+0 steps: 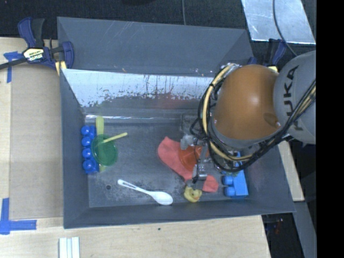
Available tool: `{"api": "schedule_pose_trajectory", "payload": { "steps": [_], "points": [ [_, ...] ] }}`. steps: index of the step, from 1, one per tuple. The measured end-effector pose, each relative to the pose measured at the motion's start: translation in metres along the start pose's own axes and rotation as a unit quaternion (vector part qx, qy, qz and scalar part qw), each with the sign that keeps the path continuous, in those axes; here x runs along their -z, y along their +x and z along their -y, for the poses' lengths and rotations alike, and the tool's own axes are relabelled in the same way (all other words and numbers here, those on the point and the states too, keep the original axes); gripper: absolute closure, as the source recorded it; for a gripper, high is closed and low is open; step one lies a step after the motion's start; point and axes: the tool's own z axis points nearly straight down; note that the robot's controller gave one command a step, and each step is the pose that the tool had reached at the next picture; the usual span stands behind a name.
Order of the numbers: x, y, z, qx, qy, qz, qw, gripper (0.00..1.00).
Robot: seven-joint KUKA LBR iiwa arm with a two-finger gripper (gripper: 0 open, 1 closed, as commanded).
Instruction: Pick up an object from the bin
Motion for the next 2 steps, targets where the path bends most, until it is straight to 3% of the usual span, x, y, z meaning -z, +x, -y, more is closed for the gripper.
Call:
{"api": "schedule_pose_trajectory", "payload": {
  "steps": [1,2],
  "points": [
    [0.004,-0.002,0.000,-0.001,0.000,0.0043,1.0000,0.00],
    [-0.015,-0.021,0.013,-0.029,-0.001,0.0056,0.9996,0.00]
  ]
}}
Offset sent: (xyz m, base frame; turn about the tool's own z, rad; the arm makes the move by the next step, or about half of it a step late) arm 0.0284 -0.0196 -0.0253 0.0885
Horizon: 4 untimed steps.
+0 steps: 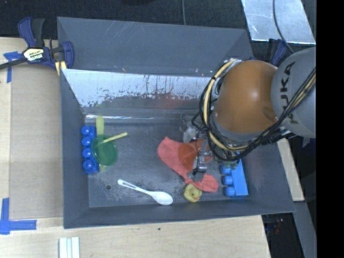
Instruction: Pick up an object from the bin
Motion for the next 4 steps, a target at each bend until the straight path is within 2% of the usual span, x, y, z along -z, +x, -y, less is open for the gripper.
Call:
{"api": "schedule_pose_trajectory", "payload": {
  "steps": [1,2,3,4],
  "points": [
    [-0.004,-0.059,-0.003,0.058,0.000,0.0023,0.9983,0.00],
    [-0.027,-0.049,-0.011,0.025,0.000,0.0000,0.9997,0.00],
    [-0.077,-0.054,0.042,-0.065,-0.001,0.0048,0.9978,1.00],
    [-0.077,-0.054,0.042,-0.066,-0.001,0.0047,0.9978,1.00]
  ]
}}
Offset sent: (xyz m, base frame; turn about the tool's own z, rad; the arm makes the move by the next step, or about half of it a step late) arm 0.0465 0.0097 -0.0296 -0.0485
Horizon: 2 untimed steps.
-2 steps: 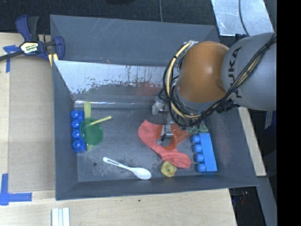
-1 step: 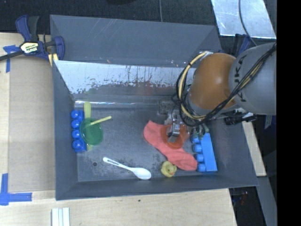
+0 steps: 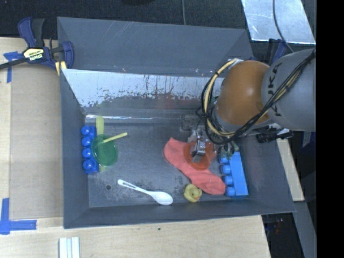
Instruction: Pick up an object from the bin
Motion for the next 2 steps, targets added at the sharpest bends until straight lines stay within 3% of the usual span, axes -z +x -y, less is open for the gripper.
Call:
{"api": "schedule_pose_trajectory", "payload": {
  "steps": [2],
  "points": [
    [0.135,0.002,-0.017,0.019,0.000,-0.0012,0.9998,1.00]
  ]
}}
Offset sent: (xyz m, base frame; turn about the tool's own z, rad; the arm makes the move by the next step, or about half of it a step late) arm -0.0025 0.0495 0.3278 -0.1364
